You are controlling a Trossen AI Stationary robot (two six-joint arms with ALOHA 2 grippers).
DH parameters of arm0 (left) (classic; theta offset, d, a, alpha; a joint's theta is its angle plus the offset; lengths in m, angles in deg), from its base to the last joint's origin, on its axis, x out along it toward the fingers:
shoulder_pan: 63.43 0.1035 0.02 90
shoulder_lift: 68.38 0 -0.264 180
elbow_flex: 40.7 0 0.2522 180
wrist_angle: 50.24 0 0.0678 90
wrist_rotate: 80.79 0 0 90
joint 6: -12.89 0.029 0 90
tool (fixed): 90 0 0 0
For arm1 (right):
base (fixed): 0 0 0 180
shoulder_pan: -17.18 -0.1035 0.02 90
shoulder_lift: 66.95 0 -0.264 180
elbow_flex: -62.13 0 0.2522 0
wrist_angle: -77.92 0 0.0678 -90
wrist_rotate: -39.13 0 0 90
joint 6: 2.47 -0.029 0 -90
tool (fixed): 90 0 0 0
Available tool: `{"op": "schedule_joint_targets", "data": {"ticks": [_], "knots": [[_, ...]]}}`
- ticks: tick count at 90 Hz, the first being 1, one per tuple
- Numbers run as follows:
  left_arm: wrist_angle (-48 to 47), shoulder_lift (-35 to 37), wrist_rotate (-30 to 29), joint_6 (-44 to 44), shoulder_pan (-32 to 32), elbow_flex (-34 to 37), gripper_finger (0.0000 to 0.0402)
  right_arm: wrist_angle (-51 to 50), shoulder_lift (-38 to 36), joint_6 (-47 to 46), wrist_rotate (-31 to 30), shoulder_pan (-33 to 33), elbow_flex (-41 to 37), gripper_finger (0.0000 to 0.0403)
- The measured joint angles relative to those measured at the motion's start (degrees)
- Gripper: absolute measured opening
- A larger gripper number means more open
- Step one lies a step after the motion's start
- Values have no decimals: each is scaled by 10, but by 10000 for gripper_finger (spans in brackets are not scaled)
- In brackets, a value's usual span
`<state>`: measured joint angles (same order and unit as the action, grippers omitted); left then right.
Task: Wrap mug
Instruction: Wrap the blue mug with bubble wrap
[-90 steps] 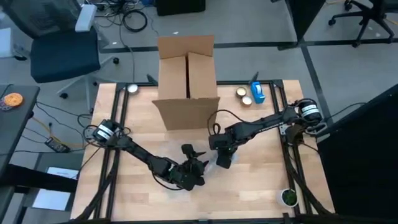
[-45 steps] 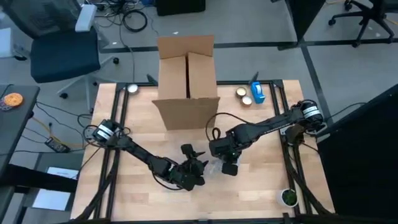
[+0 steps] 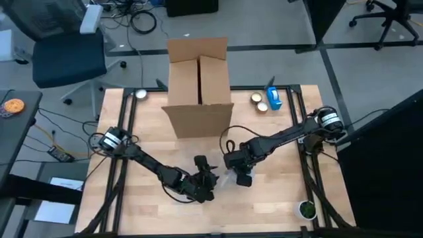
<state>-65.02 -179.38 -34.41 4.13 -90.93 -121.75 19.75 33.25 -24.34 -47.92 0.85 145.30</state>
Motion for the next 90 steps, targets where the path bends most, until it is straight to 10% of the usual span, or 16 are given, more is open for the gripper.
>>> {"op": "schedule_joint_targets", "data": {"ticks": [37,64,90], "knots": [[-75,2,34,-73,8,0,192,73,0,161,57,-53,-26,0],[-116,-29,200,-195,18,-1,192,82,0,245,20,-90,-26,0],[-168,-50,175,-201,38,-5,192,89,0,258,7,-96,-26,0]]}}
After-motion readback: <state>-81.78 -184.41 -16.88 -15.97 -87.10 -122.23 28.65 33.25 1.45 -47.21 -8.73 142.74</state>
